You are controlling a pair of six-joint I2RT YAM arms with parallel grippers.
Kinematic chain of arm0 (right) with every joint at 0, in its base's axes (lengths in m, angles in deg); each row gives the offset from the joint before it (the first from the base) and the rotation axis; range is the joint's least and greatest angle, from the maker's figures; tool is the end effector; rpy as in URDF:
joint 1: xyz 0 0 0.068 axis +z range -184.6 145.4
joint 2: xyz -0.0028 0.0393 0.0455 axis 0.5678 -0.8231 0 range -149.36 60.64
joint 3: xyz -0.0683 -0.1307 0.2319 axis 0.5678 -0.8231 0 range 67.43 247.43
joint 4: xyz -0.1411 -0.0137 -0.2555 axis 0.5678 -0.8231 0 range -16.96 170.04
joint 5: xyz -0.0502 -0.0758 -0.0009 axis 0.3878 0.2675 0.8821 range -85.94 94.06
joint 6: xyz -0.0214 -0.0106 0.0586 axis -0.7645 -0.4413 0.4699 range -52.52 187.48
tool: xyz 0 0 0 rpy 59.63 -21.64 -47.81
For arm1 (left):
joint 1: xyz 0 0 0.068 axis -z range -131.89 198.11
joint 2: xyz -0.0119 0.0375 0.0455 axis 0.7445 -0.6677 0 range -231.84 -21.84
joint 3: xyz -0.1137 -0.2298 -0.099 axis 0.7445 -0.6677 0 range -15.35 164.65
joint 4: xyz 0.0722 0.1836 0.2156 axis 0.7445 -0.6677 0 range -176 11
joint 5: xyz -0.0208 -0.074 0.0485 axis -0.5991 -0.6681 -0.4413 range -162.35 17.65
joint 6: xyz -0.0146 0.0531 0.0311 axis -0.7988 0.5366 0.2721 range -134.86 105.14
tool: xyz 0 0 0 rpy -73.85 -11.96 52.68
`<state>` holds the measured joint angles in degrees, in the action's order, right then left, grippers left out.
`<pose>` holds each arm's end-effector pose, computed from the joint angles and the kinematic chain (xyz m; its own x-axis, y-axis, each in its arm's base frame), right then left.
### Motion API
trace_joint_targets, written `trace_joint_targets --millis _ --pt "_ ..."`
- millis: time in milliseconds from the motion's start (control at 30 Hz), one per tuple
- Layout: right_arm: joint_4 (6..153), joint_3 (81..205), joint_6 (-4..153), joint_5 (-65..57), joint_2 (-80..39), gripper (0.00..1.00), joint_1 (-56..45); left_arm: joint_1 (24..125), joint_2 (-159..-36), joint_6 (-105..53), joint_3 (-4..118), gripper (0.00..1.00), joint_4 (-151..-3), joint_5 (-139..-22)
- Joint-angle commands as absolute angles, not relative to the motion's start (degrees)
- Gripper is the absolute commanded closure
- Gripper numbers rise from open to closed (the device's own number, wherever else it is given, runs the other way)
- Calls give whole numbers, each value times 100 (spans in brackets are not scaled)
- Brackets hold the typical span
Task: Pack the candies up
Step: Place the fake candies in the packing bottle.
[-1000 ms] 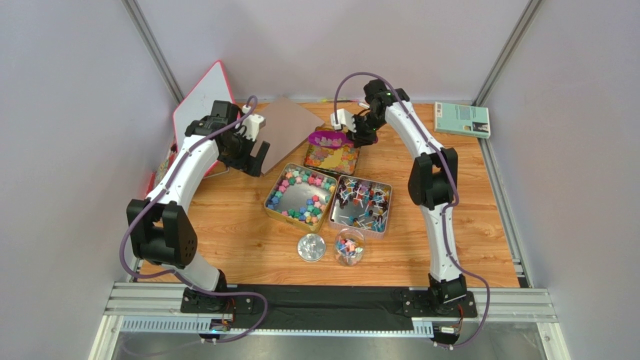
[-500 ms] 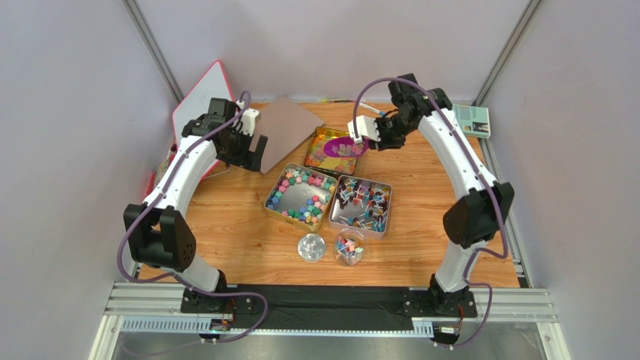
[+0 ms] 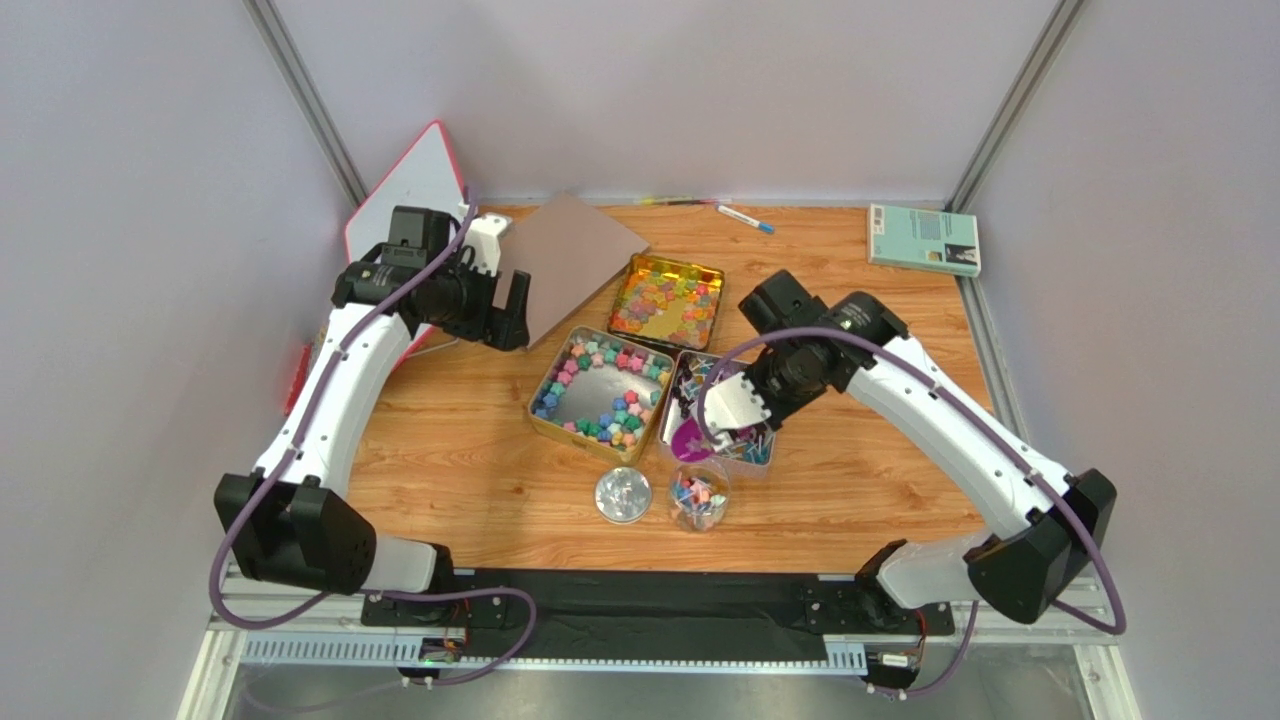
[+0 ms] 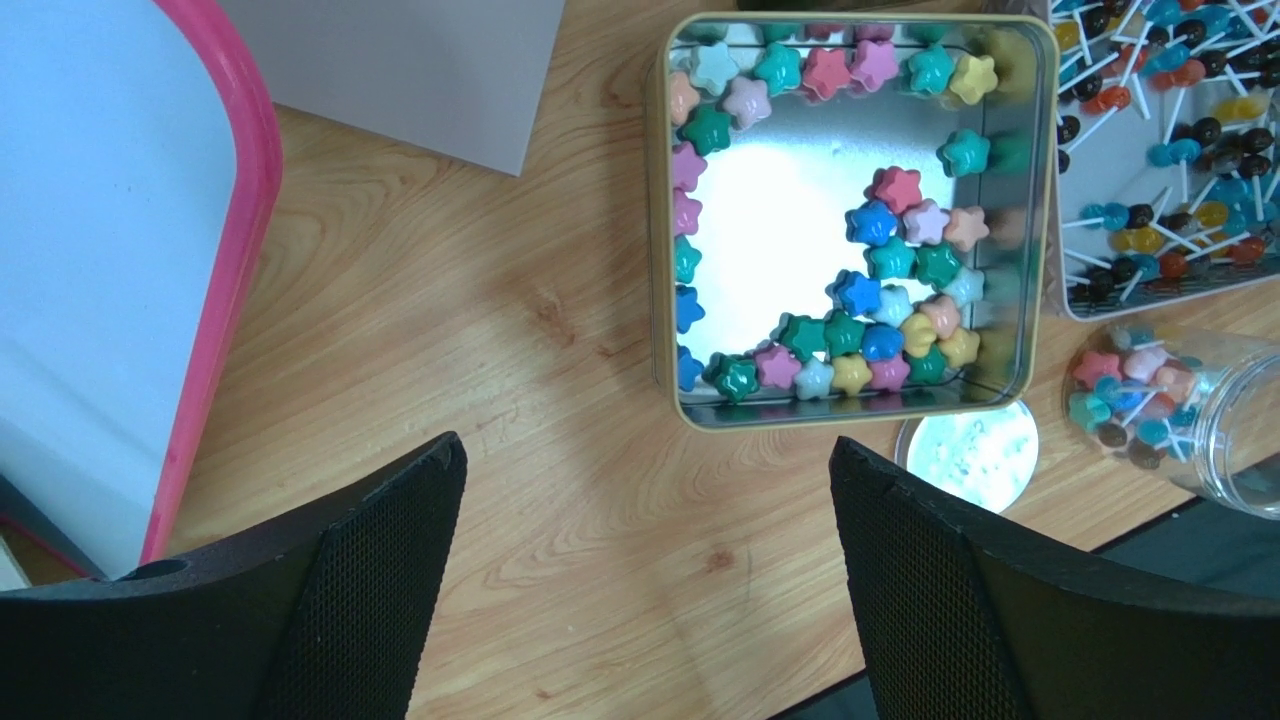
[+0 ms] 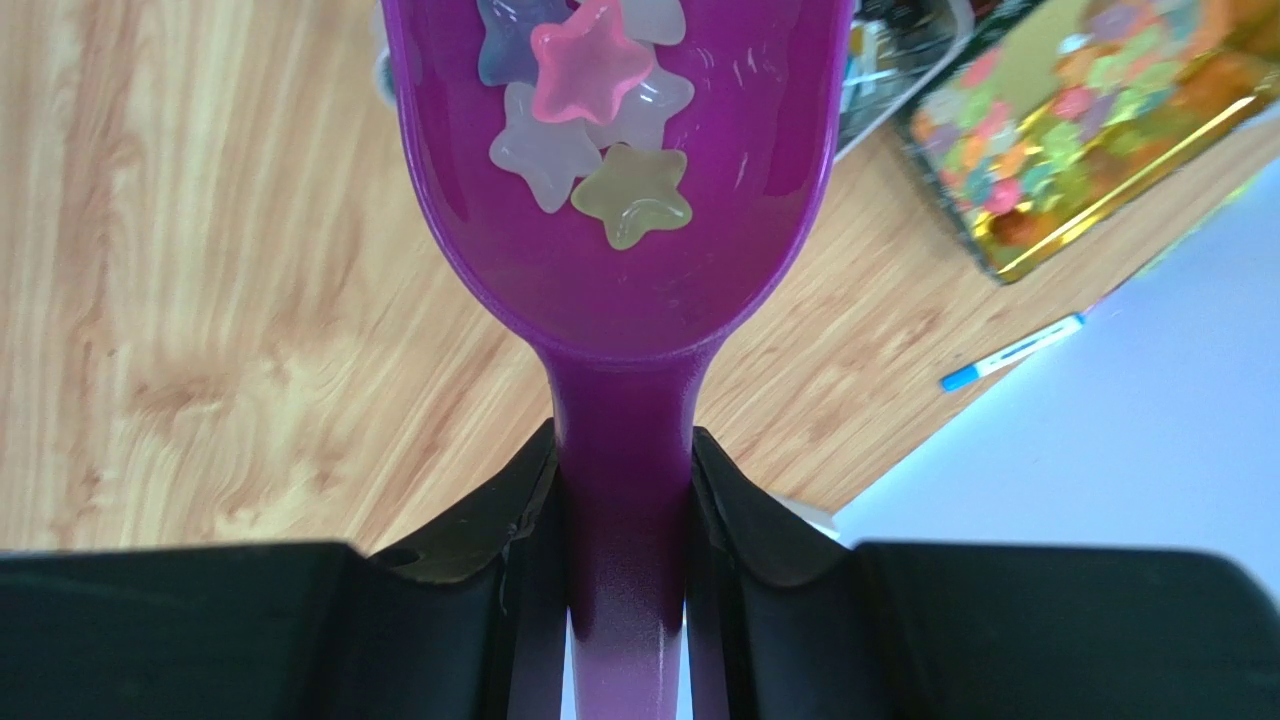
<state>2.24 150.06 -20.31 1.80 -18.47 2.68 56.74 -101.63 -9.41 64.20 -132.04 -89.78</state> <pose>0.2186 0.1689 0.3337 0.5836 -0.8106 -0.0484 -0.7891 -0.5521 -0.2693 0.3168 -0.0628 0.3378 -0.7585 0.2068 -0.6180 0.3941 0.9008 -0.1823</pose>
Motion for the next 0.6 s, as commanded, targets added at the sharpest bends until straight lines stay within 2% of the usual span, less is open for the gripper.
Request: trace_joint_targets --millis 0,300,567 --pt "-162 14382 -1717 1144 -1240 100 582 5655 -9629 -827 6226 5 -13227 -8922" --pt "110 13853 -1216 1944 -1116 100 1145 5655 -8961 -836 5734 6 -13191 -8913" --pt "436 13739 -943 3086 -1485 100 1497 5655 -8732 -968 5576 6 -13068 -8746"
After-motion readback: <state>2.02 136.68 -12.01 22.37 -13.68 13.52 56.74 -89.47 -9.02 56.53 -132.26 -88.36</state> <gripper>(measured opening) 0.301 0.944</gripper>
